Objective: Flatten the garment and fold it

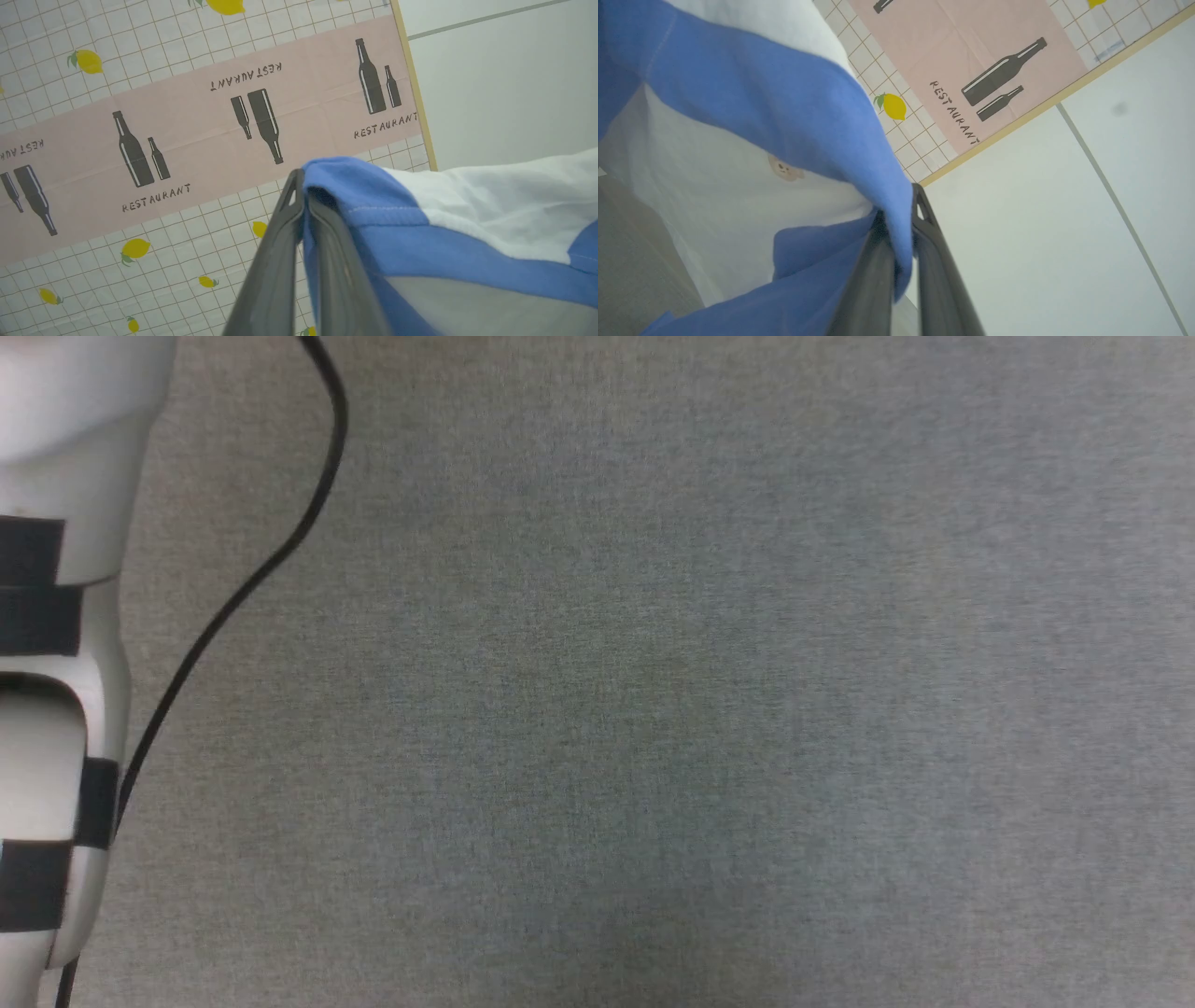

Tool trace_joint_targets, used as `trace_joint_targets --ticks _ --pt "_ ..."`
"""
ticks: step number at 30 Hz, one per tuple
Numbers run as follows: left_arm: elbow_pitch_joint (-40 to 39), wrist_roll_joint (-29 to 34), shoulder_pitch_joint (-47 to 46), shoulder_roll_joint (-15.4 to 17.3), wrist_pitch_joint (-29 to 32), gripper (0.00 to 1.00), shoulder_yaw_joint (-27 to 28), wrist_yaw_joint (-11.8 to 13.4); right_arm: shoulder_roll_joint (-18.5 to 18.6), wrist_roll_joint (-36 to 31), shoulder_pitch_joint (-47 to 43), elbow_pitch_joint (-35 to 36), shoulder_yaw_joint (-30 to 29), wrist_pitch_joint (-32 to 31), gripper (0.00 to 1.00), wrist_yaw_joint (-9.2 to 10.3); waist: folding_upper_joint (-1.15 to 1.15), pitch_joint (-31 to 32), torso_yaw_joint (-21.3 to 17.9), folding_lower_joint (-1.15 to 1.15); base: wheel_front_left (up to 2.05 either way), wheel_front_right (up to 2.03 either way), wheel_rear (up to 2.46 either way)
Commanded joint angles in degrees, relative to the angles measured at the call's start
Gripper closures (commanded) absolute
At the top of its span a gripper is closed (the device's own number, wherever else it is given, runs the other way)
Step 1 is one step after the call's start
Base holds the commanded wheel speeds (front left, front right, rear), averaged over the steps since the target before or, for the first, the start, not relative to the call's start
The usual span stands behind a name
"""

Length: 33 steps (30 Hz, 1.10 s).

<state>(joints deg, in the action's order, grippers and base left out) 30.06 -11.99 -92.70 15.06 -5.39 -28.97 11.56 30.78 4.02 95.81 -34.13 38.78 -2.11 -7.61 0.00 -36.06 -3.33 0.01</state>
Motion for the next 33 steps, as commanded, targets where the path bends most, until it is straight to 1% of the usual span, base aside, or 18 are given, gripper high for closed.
trace_joint_targets --ticks 1,2,3,7,9,12,16,19,21,22,25,28,30,33 --pt "0.77 0.16 1.25 0.37 -1.21 1.00 -0.27 -0.51 -0.27 -0.10 -1.41 -0.87 0.73 1.16 1.00 0.12 0.00 -2.93 0.76 -0.01 0.00 0.00 0.00" --pt "1.37 -0.13 2.30 0.65 -2.07 1.00 -0.44 -1.05 -0.27 0.24 -2.33 -1.51 1.48 2.07 1.00 0.12 0.00 -2.98 0.77 -0.01 0.00 0.00 0.00" --pt "1.82 -0.30 4.20 1.46 -3.32 1.00 -1.32 -2.58 0.11 1.08 -4.08 -2.14 3.25 3.53 1.00 0.12 0.00 -2.90 0.75 -0.01 0.00 0.00 0.00" --pt "-0.05 -1.13 8.80 3.07 -4.68 1.00 -2.70 -5.11 2.21 4.59 -7.99 -1.03 6.33 6.29 1.00 0.12 0.00 -1.98 0.85 -0.01 0.00 0.00 0.00" --pt "-2.26 -1.34 11.81 4.09 -4.24 1.00 -3.77 -6.13 4.10 6.77 -10.45 0.81 7.75 7.13 1.00 0.12 0.00 -1.14 1.03 -0.01 0.00 0.00 0.00" --pt "-7.12 -2.08 17.02 5.71 -2.52 1.00 -4.77 -6.53 7.13 10.07 -14.29 5.05 8.58 7.70 1.00 0.12 0.00 0.31 1.12 -0.01 0.00 0.00 0.00" --pt "-16.98 -3.19 26.19 8.85 1.64 1.00 -5.97 -5.48 11.41 13.62 -20.77 12.84 7.56 6.89 1.00 0.12 0.00 2.87 0.96 -0.01 0.00 0.00 0.00" --pt "-25.40 -4.08 34.37 11.52 5.79 1.00 -6.93 -3.53 14.20 15.48 -27.22 18.77 5.42 5.14 1.00 0.12 0.00 5.14 0.93 -0.01 0.00 0.00 0.00" --pt "-30.32 -4.64 39.83 13.01 8.40 1.00 -8.04 -2.33 15.39 16.45 -32.19 22.12 3.34 3.84 1.00 0.12 0.00 6.63 0.93 -0.01 0.00 0.00 0.00" --pt "-34.24 -5.15 45.17 14.22 10.65 1.00 -9.49 -1.25 16.15 16.75 -37.65 24.97 1.21 2.54 1.00 0.12 0.00 8.23 1.02 -0.01 0.00 0.00 0.00" --pt "-38.05 -5.91 52.65 15.79 13.00 1.00 -11.79 0.20 16.18 17.02 -46.89 28.42 -2.35 0.70 1.00 0.12 0.00 10.79 1.07 -0.01 0.00 0.00 0.00" --pt "-40.13 -7.64 59.41 16.21 14.59 1.00 -13.83 1.56 15.54 16.63 -55.82 30.62 -6.04 -0.46 1.00 0.12 0.00 13.35 1.16 -0.01 0.00 0.00 0.00" --pt "-40.56 -9.10 62.69 16.31 15.12 1.00 -14.63 2.00 14.97 16.51 -60.74 31.45 -8.07 -0.97 1.00 0.12 0.00 14.63 1.24 -0.01 0.00 0.00 0.00" --pt "-40.84 -11.28 67.66 16.58 16.76 1.00 -16.87 1.84 14.20 15.72 -68.68 32.65 -10.86 -1.74 1.00 0.12 0.00 16.96 1.47 -0.01 0.00 0.00 0.00"
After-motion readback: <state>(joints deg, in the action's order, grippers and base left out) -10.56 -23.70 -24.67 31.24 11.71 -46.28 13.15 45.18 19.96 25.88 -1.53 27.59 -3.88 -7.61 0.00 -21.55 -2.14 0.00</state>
